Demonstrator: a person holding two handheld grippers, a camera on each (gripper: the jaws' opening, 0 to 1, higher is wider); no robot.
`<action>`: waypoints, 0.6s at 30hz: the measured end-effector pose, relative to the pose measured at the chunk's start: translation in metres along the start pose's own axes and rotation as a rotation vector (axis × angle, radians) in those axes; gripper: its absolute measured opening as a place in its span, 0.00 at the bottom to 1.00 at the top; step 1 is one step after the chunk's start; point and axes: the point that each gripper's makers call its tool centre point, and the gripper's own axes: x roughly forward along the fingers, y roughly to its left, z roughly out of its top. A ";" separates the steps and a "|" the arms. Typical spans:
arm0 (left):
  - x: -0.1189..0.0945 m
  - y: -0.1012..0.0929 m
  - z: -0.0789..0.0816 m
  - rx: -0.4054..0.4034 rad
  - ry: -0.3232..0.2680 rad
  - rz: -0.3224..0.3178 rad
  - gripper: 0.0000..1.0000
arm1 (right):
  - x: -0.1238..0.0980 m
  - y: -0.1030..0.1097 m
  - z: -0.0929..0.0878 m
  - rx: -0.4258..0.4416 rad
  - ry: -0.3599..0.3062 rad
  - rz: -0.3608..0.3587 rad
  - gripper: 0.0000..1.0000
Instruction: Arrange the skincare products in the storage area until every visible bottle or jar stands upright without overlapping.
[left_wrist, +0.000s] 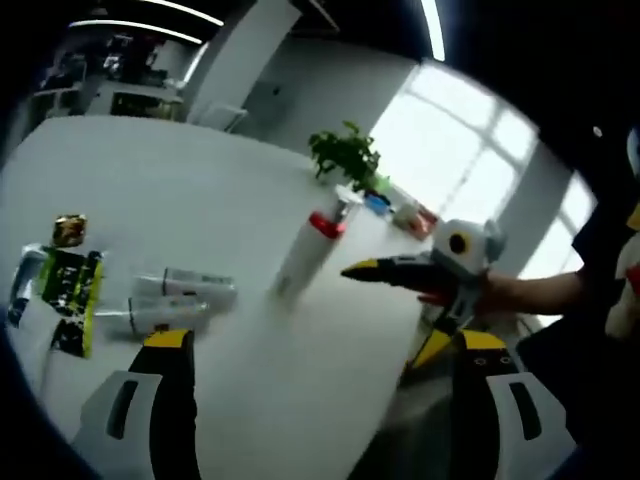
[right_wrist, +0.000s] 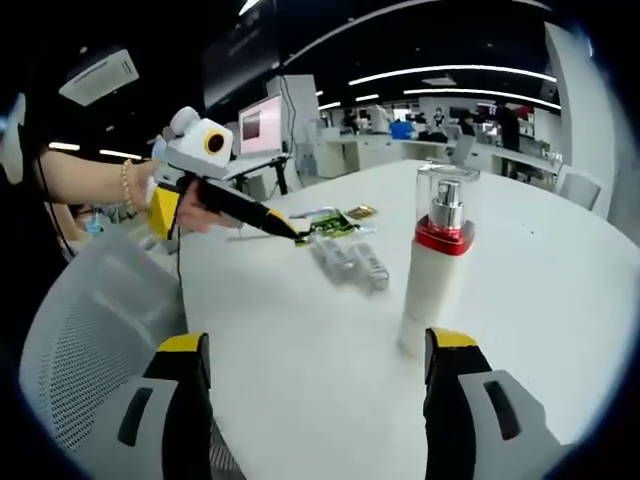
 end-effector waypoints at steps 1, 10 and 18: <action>-0.003 0.003 0.000 -0.005 -0.002 0.015 0.99 | -0.001 0.001 0.001 0.002 -0.004 -0.005 0.93; -0.050 0.017 -0.015 -0.025 -0.039 0.142 0.99 | -0.009 0.013 0.002 0.032 -0.020 -0.032 0.99; -0.091 0.028 -0.034 -0.093 -0.064 0.240 0.98 | -0.014 0.022 0.000 0.054 -0.037 -0.051 0.99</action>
